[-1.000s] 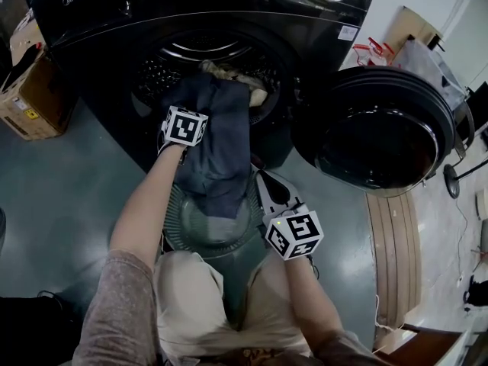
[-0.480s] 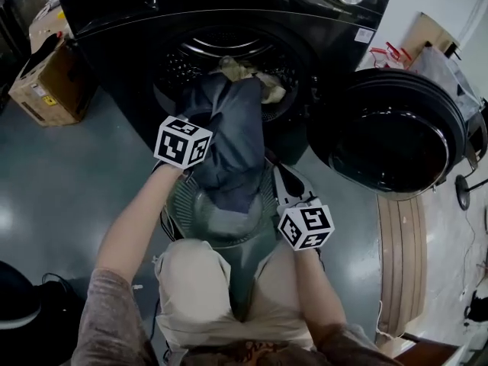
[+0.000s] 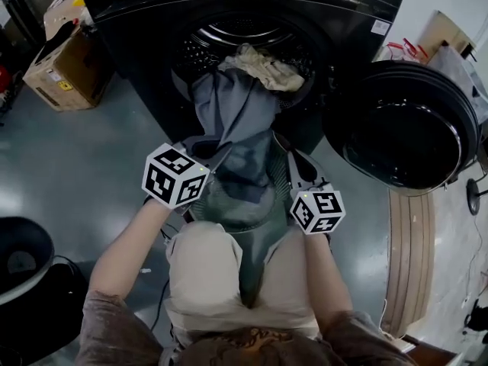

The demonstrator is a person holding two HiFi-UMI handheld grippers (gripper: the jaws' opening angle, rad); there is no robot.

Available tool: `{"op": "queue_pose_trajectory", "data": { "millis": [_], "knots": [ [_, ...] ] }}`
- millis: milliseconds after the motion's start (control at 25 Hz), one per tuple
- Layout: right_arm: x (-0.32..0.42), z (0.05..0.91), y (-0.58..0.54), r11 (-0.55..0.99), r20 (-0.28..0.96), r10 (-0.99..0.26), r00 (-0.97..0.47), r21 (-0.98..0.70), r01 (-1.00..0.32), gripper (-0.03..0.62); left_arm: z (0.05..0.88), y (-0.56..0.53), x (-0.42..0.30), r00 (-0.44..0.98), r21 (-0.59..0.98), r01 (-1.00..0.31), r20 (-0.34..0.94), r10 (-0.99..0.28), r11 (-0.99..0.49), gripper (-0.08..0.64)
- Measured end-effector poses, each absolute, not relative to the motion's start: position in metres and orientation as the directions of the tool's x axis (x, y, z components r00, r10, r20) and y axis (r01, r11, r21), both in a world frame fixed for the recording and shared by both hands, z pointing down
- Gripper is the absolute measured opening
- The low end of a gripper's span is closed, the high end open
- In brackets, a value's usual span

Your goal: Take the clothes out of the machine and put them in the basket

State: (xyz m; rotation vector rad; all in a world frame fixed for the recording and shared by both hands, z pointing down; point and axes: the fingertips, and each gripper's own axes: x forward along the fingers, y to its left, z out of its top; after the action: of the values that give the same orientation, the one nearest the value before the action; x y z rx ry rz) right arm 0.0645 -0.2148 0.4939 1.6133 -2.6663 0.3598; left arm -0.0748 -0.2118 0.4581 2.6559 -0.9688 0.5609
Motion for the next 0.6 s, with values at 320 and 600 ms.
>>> {"op": "queue_pose_trajectory", "data": {
  "millis": [320, 600],
  "knots": [
    [0.062, 0.494, -0.212, 0.452, 0.125, -0.869, -0.478, -0.193, -0.871, -0.003, 0.464, -0.184, -0.081, 0.684, 0.096, -0.678, 0.446, -0.578, -0.729, 0.025],
    [0.061, 0.487, -0.207, 0.451, 0.116, -0.871, -0.477, -0.193, -0.871, -0.003, 0.455, -0.209, -0.097, 0.616, 0.018, -0.748, 0.391, -0.684, -0.664, 0.298]
  ]
}}
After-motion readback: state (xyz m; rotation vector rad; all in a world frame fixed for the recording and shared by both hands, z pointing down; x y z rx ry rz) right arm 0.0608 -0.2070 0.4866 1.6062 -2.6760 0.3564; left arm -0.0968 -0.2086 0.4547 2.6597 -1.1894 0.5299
